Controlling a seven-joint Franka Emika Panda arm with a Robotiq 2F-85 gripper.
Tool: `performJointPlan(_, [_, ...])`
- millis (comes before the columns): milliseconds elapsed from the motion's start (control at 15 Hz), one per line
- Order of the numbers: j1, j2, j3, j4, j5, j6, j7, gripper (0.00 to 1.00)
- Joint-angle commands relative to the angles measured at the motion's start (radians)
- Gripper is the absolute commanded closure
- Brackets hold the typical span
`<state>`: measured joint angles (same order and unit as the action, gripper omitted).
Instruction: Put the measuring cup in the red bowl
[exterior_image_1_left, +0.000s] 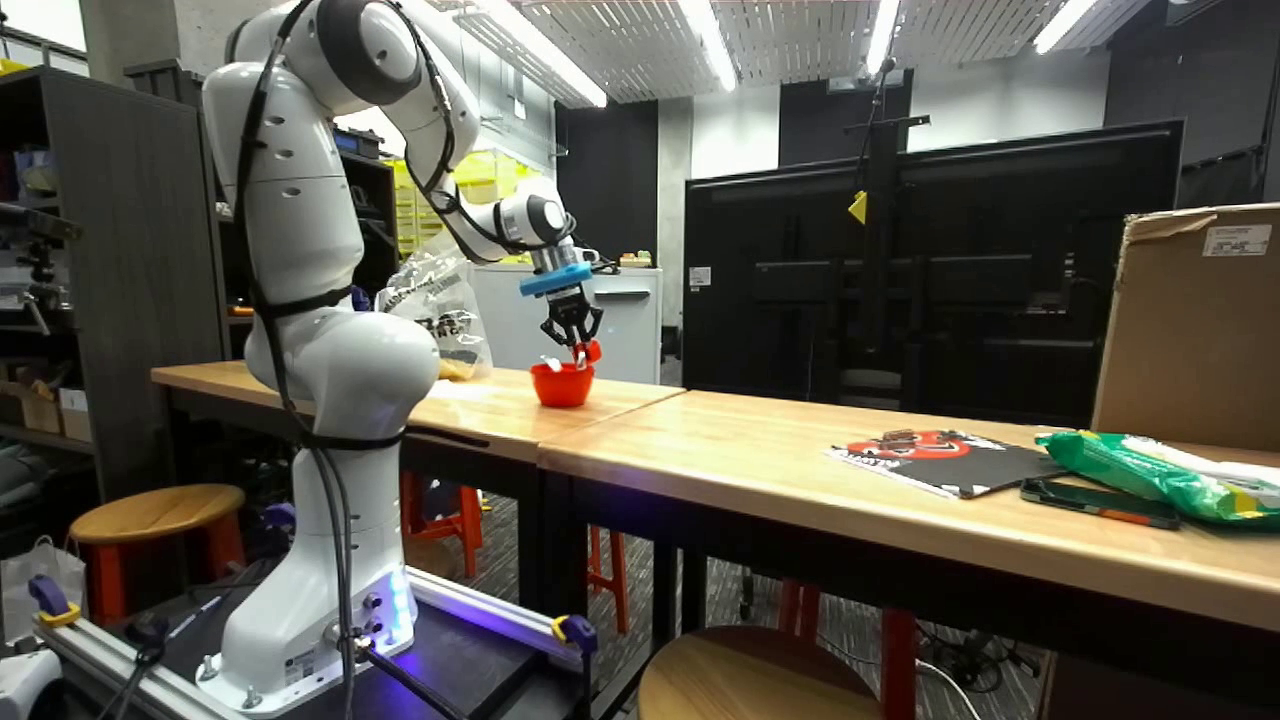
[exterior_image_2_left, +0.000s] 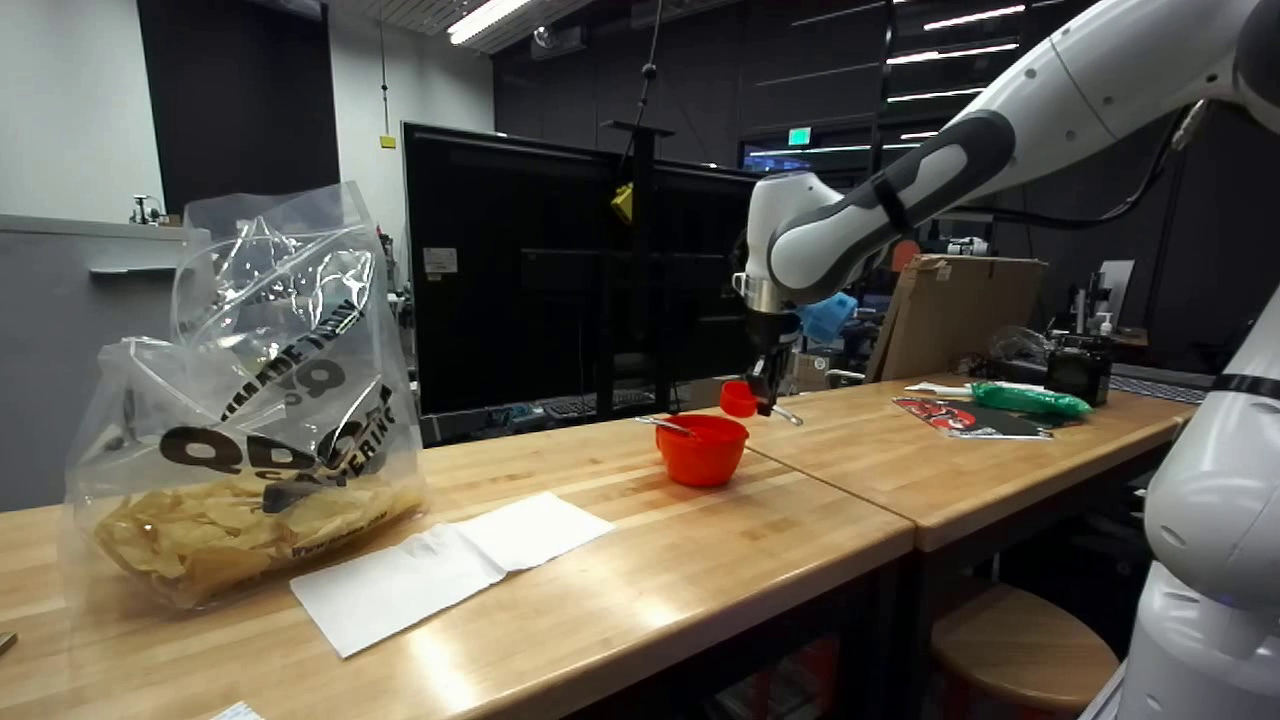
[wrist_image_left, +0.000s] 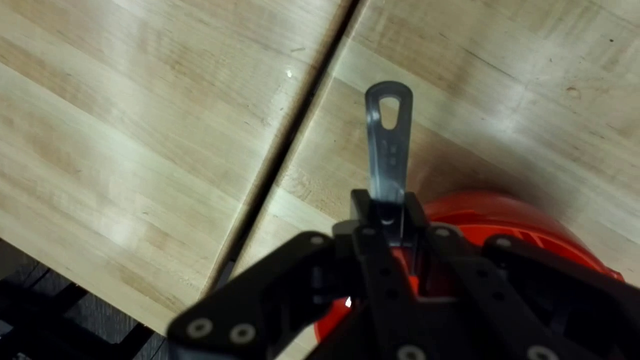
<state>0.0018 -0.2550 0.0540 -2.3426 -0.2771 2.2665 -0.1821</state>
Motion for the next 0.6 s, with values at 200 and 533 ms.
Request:
performJointPlan(200, [0.033,-0.019,0.020,-0.026,-0.021,-0.010,0.018,0.96])
performJointPlan(533, [0.053,-0.015,0.039,-0.034,-0.023,-0.011,0.018,0.96])
